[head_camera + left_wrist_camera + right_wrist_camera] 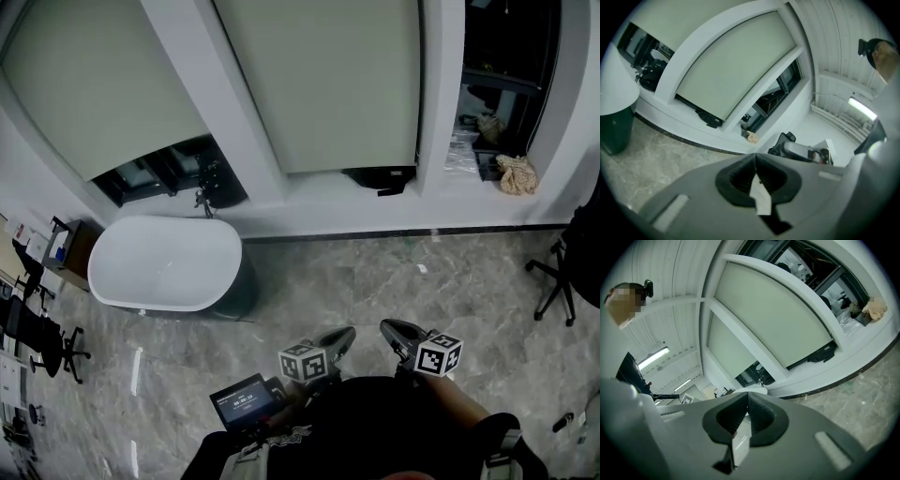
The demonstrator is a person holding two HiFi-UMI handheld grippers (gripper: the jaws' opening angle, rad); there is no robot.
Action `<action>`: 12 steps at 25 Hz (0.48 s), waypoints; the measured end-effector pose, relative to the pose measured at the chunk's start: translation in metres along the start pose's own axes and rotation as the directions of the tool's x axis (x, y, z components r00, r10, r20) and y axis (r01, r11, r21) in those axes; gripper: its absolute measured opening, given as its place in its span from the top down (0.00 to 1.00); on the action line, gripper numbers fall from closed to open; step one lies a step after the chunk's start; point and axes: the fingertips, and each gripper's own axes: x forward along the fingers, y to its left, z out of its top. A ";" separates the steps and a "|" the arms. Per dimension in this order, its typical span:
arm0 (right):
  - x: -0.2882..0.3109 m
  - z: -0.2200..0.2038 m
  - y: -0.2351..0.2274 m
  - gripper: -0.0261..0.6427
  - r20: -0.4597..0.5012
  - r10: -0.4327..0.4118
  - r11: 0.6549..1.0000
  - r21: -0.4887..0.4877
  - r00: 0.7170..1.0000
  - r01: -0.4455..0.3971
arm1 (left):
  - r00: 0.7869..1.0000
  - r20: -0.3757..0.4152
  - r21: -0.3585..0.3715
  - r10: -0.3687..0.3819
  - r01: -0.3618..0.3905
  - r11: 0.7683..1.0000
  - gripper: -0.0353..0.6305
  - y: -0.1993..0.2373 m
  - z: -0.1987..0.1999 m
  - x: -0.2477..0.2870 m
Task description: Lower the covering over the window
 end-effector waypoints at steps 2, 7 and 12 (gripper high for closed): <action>-0.003 -0.002 0.001 0.95 0.014 -0.011 1.000 0.013 1.000 0.010 | 1.000 0.002 -0.002 -0.009 0.009 1.000 0.94 0.000 -0.002 -0.004; -0.002 -0.011 0.009 0.95 0.015 -0.011 1.000 0.004 1.000 0.011 | 1.000 -0.004 0.010 -0.028 0.028 1.000 0.94 -0.002 -0.007 -0.010; -0.005 -0.013 0.011 0.95 0.031 -0.019 1.000 0.019 0.999 0.018 | 0.999 0.007 -0.007 -0.044 0.044 0.999 0.94 -0.004 -0.007 -0.015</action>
